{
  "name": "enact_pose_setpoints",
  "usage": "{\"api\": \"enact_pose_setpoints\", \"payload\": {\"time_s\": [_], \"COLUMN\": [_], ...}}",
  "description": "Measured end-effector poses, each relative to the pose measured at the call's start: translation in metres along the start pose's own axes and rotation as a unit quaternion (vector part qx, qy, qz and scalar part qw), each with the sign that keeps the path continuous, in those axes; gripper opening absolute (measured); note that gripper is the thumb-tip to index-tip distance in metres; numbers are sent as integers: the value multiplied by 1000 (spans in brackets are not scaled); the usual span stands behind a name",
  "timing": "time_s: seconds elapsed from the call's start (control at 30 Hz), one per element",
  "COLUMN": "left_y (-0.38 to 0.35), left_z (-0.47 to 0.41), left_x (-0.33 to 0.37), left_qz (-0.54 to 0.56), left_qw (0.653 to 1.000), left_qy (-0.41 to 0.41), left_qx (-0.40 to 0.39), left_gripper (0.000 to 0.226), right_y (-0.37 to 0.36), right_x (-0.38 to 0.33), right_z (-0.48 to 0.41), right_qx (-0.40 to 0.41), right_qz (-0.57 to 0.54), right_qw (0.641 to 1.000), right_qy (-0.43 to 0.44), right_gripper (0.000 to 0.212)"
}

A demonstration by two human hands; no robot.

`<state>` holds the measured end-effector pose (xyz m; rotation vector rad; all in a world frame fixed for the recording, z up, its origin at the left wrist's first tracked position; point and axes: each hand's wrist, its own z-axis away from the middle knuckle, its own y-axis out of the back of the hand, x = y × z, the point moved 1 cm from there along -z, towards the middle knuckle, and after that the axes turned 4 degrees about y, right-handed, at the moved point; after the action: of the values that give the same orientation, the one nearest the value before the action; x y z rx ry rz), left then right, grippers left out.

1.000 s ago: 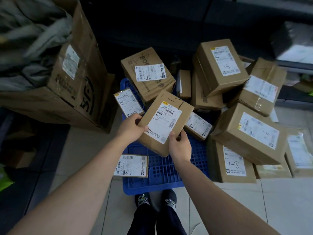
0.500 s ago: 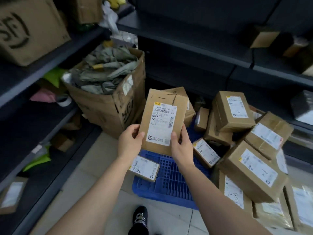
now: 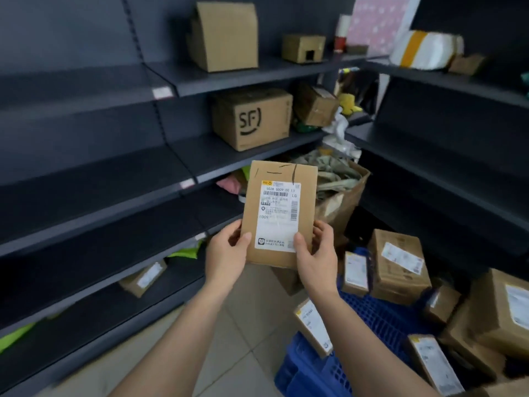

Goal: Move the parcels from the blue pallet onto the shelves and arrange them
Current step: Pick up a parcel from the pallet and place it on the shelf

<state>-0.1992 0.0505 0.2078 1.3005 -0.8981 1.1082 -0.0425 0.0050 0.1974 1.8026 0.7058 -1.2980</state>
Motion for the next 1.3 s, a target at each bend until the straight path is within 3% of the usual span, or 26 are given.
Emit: {"api": "enact_pose_setpoints", "payload": {"time_s": [0.23, 0.63, 1.3], "left_y": [133, 350, 545], "left_z": [3, 13, 27], "left_x": [10, -17, -90], "left_qz": [24, 3, 3], "left_qw": [993, 968, 887], "left_qy": [0, 20, 131], "left_qx": [115, 250, 442], "left_gripper": [33, 43, 37], "right_y": [-101, -280, -487], "right_x": [-79, -178, -246], "right_z": [25, 112, 200], "right_qx": [-107, -238, -489], "right_qz": [-36, -96, -98], "right_qw": [991, 960, 852], "right_qy": [72, 113, 159], "right_gripper": [45, 47, 46]}}
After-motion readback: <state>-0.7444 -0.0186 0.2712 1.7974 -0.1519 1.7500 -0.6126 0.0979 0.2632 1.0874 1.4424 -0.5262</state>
